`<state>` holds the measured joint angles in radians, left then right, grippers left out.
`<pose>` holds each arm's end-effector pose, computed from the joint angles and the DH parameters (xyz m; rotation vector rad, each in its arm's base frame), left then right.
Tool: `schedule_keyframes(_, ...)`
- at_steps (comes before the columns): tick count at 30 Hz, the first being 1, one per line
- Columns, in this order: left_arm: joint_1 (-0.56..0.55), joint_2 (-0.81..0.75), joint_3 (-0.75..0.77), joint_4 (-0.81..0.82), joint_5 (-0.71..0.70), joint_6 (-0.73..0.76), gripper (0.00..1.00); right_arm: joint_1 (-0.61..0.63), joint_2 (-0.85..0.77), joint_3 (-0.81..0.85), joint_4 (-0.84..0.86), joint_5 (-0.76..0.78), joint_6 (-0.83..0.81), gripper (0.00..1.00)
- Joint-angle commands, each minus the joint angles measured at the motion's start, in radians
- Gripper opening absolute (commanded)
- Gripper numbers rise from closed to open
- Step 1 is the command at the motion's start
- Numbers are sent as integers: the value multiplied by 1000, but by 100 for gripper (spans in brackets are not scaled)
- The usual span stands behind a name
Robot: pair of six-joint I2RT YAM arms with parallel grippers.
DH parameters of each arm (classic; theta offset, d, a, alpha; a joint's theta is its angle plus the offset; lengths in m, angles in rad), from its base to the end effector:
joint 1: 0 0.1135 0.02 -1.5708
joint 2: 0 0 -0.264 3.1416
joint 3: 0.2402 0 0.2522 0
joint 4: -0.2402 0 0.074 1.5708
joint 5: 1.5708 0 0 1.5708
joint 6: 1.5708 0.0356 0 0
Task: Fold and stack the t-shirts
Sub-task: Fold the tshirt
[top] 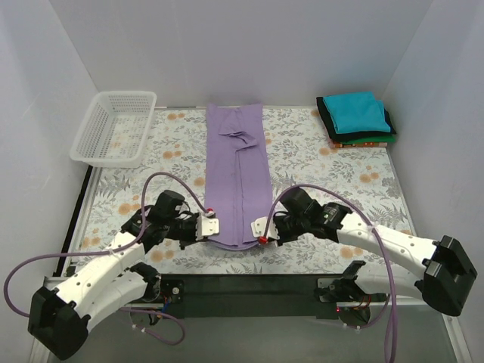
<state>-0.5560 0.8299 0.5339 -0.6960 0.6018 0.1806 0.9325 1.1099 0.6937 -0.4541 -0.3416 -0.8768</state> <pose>0.1169 -0.0964 0.2077 1.1328 2.2839 -0.9150 0.1216 0.1840 0.2236 -1.9942 1.3738 0.4413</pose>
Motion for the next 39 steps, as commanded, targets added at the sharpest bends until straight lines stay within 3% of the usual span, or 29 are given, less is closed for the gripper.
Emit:
schedule_keyframes(1,8,66,72,47,-27,-95,0,-79,48,99,-26,-10,-47,1)
schedule_keyframes(5,83,155,109,189,-34,-87,0,-190,177,219,-21,-54,-119,1)
schedule_keyframes(11,281,505,308,398,26,-64,0,-310,367,393,21,-76,-246,1)
schedule_keyframes(14,321,615,382,443,35,-44,0,-340,479,467,44,-85,-275,1)
schedule_keyframes(25,398,1040,713,533,58,-38,0,-475,902,930,46,-125,-367,1)
schedule_keyframes(34,409,1252,906,558,24,-93,0,-497,1060,1067,71,-117,-383,1)
schedule_keyframes(36,409,1270,920,592,1,-121,23,-498,1076,1084,106,-82,-352,17)
schedule_keyframes(37,409,1269,920,607,-37,-169,30,-500,1073,1084,141,-73,-335,30)
schedule_keyframes(38,412,1253,917,647,-59,-206,44,-504,1064,1072,155,-68,-303,52)
schedule_keyframes(39,413,1241,914,659,-80,-236,51,-509,1052,1061,164,-63,-291,61)
